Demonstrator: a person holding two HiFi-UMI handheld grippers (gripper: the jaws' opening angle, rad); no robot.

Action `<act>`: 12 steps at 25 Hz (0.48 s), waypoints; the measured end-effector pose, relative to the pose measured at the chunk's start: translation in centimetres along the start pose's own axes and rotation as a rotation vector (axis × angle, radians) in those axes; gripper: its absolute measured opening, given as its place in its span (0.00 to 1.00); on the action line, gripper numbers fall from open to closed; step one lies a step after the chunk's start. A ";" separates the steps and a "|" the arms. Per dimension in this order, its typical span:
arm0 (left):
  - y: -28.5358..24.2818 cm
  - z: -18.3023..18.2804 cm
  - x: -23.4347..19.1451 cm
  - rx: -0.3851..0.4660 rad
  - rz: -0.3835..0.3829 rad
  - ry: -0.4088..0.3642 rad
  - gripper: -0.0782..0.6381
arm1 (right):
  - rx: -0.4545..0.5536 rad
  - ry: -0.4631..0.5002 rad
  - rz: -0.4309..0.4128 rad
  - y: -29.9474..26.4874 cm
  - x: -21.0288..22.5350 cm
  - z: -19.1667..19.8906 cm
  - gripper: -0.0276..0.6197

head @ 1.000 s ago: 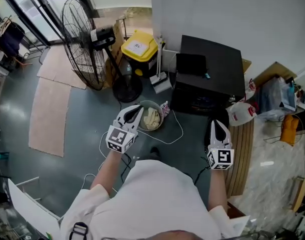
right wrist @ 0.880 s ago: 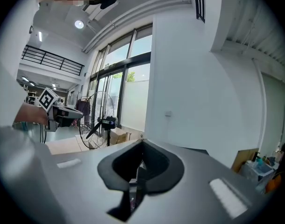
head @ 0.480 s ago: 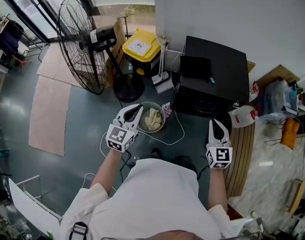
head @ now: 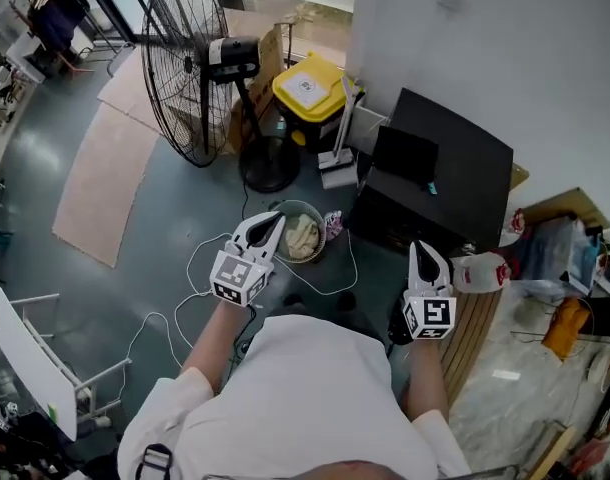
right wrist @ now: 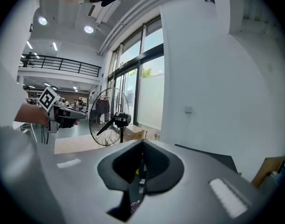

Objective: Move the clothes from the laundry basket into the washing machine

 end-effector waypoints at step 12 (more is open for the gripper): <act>0.1 1.5 2.6 -0.011 -0.169 0.058 0.12 | -0.025 0.084 -0.233 -3.3 0.2 1.6 0.06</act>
Point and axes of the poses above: the fingertips, and each gripper's own axes: y backward along the fingers, x to its right, z out of its underside, the point moved 1 cm from there along y, backward along the fingers, and after that the axes turned 13 degrees about z, right-handed, at the moved point
